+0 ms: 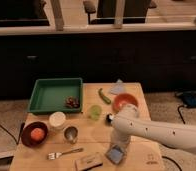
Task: Wipe table surface with sponge
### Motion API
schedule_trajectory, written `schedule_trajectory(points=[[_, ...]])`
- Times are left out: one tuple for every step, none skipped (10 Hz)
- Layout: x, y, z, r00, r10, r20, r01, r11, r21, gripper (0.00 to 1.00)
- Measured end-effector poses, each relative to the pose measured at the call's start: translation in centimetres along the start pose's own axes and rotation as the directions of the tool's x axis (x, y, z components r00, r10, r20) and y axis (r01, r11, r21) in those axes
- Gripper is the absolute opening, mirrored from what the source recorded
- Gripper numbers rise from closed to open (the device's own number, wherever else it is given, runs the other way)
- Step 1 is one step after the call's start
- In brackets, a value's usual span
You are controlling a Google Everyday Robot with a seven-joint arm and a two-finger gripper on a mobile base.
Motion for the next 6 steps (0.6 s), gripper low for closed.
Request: schedule_trajectory(points=[[1.5,1.2,0.2,0.999,0.039,-0.002,-0.039,0.999,-0.005,0.0],[2.3,1.4,0.1,0.998,0.055,-0.006,-0.055,0.998,-0.004,0.0],[4.0,1.3,0.0,0.997,0.08,-0.014,-0.081,0.997,-0.006,0.0],[5.4,0.4,-0.2,0.995,0.093,-0.023,-0.093,0.996,-0.003,0.0],[6.1,-0.1,-0.4,0.995,0.095,-0.03,-0.095,0.995,-0.001,0.0],[6.8,-1.0,-0.7,0.995,0.097,-0.038,-0.097,0.995,0.004,0.0]])
